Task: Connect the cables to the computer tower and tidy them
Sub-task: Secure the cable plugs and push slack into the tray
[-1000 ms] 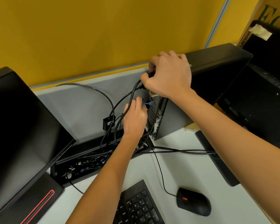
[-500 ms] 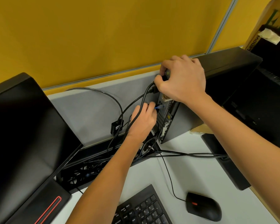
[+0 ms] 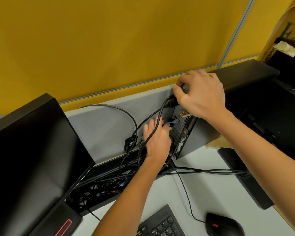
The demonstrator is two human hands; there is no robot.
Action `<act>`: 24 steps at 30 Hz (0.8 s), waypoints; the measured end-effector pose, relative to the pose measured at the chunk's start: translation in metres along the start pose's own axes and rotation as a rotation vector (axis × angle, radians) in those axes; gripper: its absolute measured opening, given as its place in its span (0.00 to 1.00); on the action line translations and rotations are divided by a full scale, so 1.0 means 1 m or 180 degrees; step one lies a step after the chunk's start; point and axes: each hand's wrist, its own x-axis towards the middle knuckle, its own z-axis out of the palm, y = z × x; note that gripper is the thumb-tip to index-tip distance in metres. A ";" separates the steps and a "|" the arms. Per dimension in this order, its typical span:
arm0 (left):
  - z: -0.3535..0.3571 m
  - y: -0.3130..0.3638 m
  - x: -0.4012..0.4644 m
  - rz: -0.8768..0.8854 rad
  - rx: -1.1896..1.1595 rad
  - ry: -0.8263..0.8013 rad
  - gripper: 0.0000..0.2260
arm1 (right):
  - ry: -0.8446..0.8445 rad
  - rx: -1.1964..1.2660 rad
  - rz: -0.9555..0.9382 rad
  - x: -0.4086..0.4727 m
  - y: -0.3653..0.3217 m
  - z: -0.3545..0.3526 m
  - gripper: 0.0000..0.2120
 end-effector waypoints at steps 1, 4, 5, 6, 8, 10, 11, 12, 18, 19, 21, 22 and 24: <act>0.002 0.001 0.000 -0.0259 -0.0189 0.0064 0.06 | 0.0010 -0.0009 -0.0004 -0.001 0.000 -0.001 0.15; 0.009 0.004 0.001 -0.0686 -0.0465 0.0238 0.03 | 0.0036 -0.0014 -0.0011 0.000 -0.001 0.000 0.15; 0.011 0.005 0.001 -0.0738 -0.0480 0.0270 0.03 | 0.0047 -0.0017 0.0002 -0.001 -0.002 0.000 0.14; 0.012 0.007 0.001 -0.0736 -0.0480 0.0295 0.04 | 0.0073 -0.0015 0.0018 0.000 -0.002 0.000 0.14; 0.013 0.011 0.000 -0.0660 -0.0467 0.0341 0.05 | 0.0111 0.0008 0.0032 -0.001 -0.002 0.001 0.14; 0.015 0.012 0.000 -0.0583 -0.0460 0.0428 0.07 | 0.0119 0.0010 0.0036 -0.001 -0.002 0.002 0.14; 0.017 0.012 0.000 -0.0527 -0.0434 0.0468 0.08 | 0.0119 0.0004 0.0044 -0.001 -0.002 0.002 0.15; 0.019 0.013 0.001 -0.0467 -0.0414 0.0479 0.08 | 0.0127 -0.0007 0.0050 -0.001 -0.001 0.002 0.15; 0.018 0.016 0.000 -0.0167 -0.0326 0.0710 0.07 | 0.0104 -0.0032 0.0057 -0.001 -0.003 0.002 0.16; 0.017 0.016 0.001 -0.0101 -0.0308 0.0701 0.08 | 0.0105 -0.0028 0.0064 0.001 -0.004 0.003 0.17; 0.016 0.013 0.002 -0.0118 -0.0234 0.0582 0.09 | 0.0071 -0.0022 0.0081 0.001 -0.004 0.002 0.18; 0.017 0.011 0.002 -0.0175 -0.0242 0.0502 0.09 | 0.0073 -0.0022 0.0082 0.001 -0.004 0.002 0.18; 0.016 0.011 -0.001 -0.0334 -0.0337 0.0373 0.08 | 0.0067 -0.0017 0.0062 -0.001 -0.003 0.000 0.18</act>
